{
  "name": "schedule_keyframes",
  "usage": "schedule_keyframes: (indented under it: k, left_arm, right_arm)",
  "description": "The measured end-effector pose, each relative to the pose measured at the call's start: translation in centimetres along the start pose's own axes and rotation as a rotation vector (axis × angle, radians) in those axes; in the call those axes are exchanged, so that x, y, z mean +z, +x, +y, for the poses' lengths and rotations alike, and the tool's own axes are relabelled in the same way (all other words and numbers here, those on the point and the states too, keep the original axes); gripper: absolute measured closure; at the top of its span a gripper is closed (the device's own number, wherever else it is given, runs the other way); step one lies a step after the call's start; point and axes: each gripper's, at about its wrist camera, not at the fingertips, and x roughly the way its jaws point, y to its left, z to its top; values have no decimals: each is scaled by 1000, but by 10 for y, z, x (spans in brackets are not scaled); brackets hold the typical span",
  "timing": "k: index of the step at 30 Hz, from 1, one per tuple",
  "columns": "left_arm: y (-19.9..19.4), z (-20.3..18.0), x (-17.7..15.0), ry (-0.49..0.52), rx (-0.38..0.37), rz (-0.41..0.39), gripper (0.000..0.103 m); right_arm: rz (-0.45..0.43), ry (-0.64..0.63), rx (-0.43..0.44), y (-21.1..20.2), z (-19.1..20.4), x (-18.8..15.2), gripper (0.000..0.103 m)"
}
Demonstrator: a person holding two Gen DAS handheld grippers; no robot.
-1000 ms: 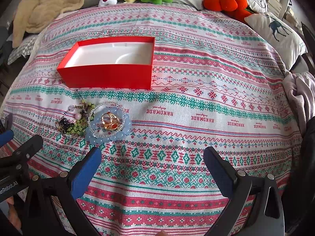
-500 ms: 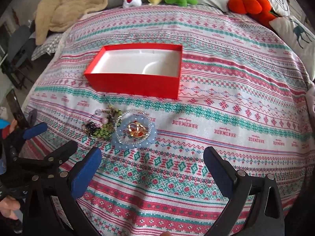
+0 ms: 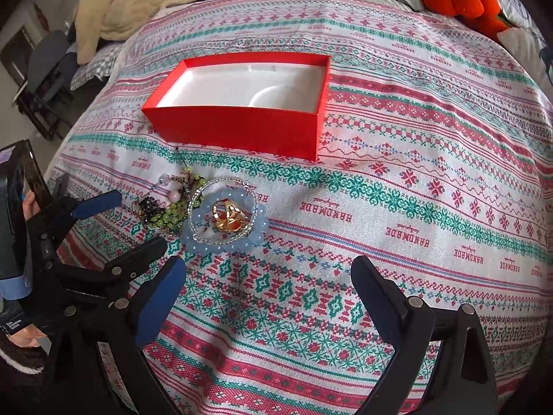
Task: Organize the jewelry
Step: 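Grasp the green-purple seed-bead bracelet with the left tool while the right tool grasps the clear crystal bracelet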
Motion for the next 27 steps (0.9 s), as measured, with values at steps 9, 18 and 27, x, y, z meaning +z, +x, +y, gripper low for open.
schedule_keyframes:
  k: [9, 18, 27]
  left_arm:
    - [14, -4, 6, 44, 53, 6, 36]
    - [4, 2, 6, 4, 45, -10, 48]
    - [-15, 8, 6, -15, 73, -48, 48]
  right_arm:
    - [26, 34, -1, 5, -6, 2, 6]
    - [7, 6, -6, 7, 1, 5, 6]
    - [-16, -67, 13, 25, 23, 12, 11]
